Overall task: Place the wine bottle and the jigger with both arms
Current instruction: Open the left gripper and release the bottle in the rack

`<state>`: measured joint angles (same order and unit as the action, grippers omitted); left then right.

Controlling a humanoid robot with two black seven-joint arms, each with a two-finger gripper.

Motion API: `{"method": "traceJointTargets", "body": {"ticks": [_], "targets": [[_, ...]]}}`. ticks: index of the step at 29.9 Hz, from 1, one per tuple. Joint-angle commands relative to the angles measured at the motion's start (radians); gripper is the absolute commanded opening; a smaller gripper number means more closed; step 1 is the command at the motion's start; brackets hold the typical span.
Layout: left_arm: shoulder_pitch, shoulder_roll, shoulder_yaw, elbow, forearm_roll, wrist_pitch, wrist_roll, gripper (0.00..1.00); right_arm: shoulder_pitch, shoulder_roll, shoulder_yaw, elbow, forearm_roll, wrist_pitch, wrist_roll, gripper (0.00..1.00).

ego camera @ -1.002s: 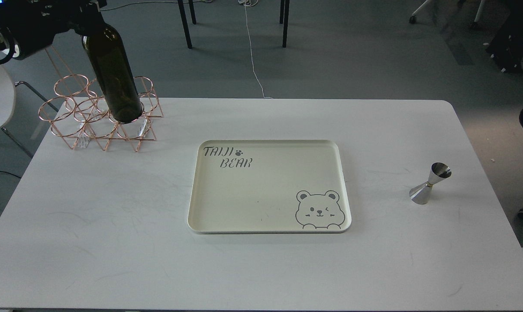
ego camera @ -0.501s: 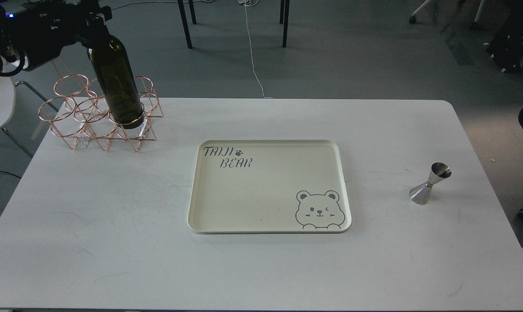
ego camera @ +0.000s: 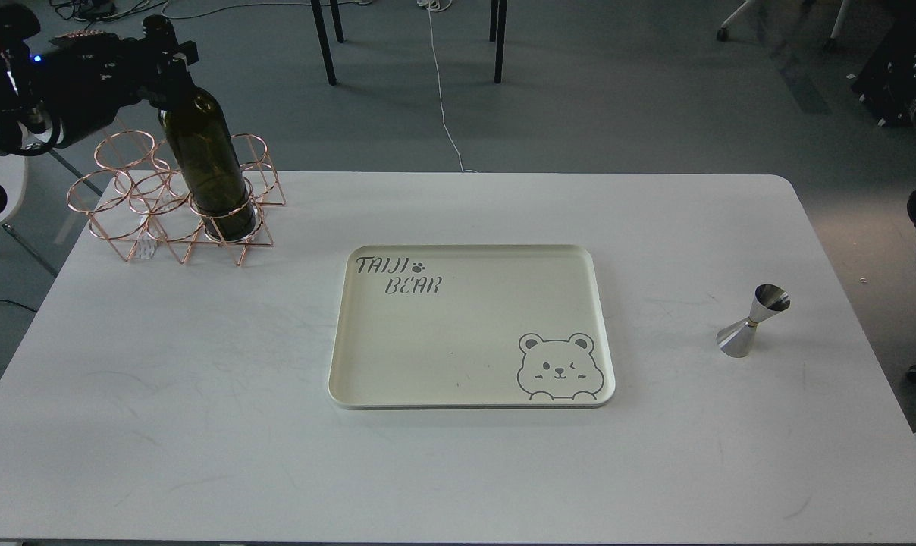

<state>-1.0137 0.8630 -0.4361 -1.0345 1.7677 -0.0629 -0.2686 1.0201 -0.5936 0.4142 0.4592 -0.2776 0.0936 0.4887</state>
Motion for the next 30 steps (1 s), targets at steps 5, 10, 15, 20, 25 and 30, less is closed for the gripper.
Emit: {"method": "traceJointTargets", "body": {"ticks": [5, 10, 15, 20, 25, 30], "targets": [[0.014, -0.021, 0.005, 0.040, -0.002, 0.000, -0.001, 0.33, 0.001, 0.000, 0.000, -0.001, 0.000, 0.000, 0.000, 0.95], [0.015, -0.022, 0.007, 0.045, -0.020, 0.002, -0.003, 0.42, 0.001, 0.000, -0.002, -0.001, 0.000, 0.000, 0.000, 0.95], [0.021, -0.022, 0.019, 0.045, -0.030, 0.003, -0.003, 0.53, 0.000, 0.000, -0.002, -0.001, 0.000, 0.000, 0.000, 0.95], [0.020, -0.022, 0.010, 0.047, -0.051, 0.029, 0.000, 0.82, 0.001, 0.000, -0.002, -0.001, 0.000, 0.000, 0.000, 0.95], [0.012, -0.007, 0.002, 0.048, -0.311, 0.080, -0.006, 0.97, 0.001, -0.003, -0.003, -0.001, 0.000, 0.002, 0.000, 0.96], [0.009, 0.030, 0.000, 0.085, -0.742, 0.077, -0.011, 0.97, 0.000, -0.006, -0.002, 0.001, 0.000, 0.009, 0.000, 0.98]]}}
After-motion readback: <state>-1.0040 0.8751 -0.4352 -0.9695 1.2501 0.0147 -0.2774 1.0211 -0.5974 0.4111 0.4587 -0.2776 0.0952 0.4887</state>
